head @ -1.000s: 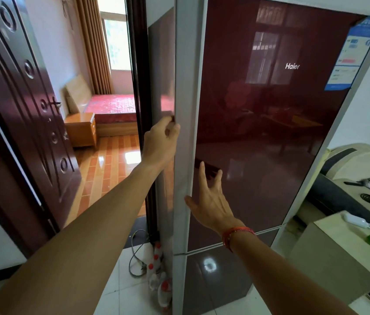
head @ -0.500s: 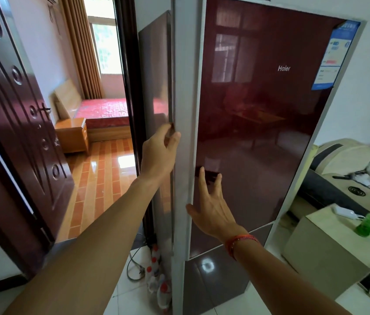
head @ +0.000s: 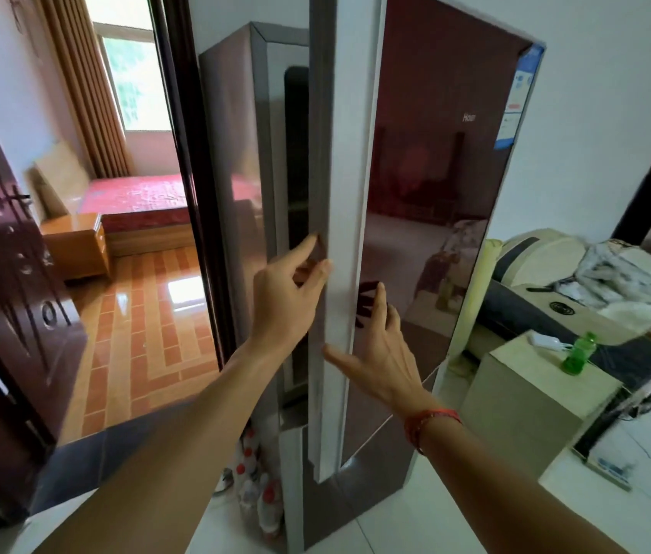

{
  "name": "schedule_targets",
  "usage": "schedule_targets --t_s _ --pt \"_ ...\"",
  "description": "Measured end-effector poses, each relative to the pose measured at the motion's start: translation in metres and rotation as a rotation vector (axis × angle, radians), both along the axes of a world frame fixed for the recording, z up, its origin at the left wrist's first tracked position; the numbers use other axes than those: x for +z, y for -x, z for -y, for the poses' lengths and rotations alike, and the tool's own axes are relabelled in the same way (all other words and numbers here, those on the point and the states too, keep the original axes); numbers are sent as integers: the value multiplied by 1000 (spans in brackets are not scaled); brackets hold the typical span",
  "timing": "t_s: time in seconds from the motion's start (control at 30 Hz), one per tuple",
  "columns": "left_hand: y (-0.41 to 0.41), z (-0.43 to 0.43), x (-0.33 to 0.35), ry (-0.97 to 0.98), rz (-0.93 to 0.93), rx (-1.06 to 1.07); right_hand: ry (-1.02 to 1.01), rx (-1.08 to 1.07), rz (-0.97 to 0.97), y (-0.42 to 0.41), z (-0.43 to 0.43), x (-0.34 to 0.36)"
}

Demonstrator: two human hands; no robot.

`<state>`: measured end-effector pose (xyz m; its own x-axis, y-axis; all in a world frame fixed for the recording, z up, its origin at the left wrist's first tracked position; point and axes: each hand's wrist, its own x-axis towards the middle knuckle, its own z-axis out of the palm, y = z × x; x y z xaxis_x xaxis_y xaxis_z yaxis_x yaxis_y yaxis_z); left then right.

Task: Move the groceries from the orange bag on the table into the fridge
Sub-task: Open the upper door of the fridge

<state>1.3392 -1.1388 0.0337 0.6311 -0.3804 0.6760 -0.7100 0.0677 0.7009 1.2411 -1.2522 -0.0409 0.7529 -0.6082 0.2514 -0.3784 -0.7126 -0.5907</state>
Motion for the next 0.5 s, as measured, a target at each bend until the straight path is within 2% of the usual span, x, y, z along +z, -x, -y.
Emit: schedule_targets --t_s 0.27,0.5 --pt "39 4 -14 0 134 -190 -34 -87 69 48 1 6" --pt "51 18 -19 5 210 -198 -78 -72 122 95 16 1"
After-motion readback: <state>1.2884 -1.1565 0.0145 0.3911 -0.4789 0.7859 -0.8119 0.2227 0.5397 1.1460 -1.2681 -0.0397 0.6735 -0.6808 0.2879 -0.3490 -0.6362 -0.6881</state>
